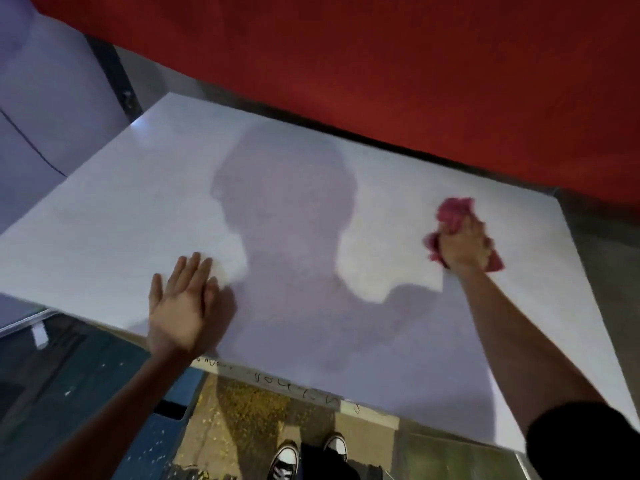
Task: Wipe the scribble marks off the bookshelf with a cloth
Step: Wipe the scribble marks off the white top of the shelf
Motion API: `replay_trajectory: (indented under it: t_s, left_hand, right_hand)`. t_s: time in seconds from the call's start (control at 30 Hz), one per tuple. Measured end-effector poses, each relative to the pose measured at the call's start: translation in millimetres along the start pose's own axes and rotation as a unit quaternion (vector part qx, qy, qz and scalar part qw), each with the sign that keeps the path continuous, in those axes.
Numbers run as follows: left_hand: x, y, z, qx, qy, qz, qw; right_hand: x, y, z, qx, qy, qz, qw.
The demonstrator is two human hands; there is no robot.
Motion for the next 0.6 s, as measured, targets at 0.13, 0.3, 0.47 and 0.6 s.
replay_trajectory:
  t_s: [0.13, 0.3, 0.47, 0.6]
  left_hand:
    - [-1.3, -0.1, -1.0, -0.019, 0.005, 0.0, 1.0]
    - [2.9, -1.4, -1.5, -0.024, 0.0, 0.008, 1.0]
    - [1.8, -0.3, -0.9, -0.004, 0.002, 0.028, 1.0]
    - [4.5, -0.2, -0.5, -0.007, 0.006, 0.033, 0.999]
  right_hand:
    - [10.3, 7.7, -26.3, -0.005, 0.113, 0.028, 0.993]
    - [186.6, 76.0, 78.0, 0.041, -0.188, 0.034, 0.981]
    - [219.1, 91.7, 275.8, 0.149, -0.493, 0.0, 0.857]
    - [132.8, 55.2, 205.4, 0.077, -0.46, -0.014, 0.884]
Point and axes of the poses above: each hand's wrist, its own z-axis away from the middle knuckle, its own y-axis out of the palm, x = y × z, the point moved 8 cm from there along -z, towards the middle knuckle, and after that the axes turned 4 degrees about y, right-handed, at the moved point
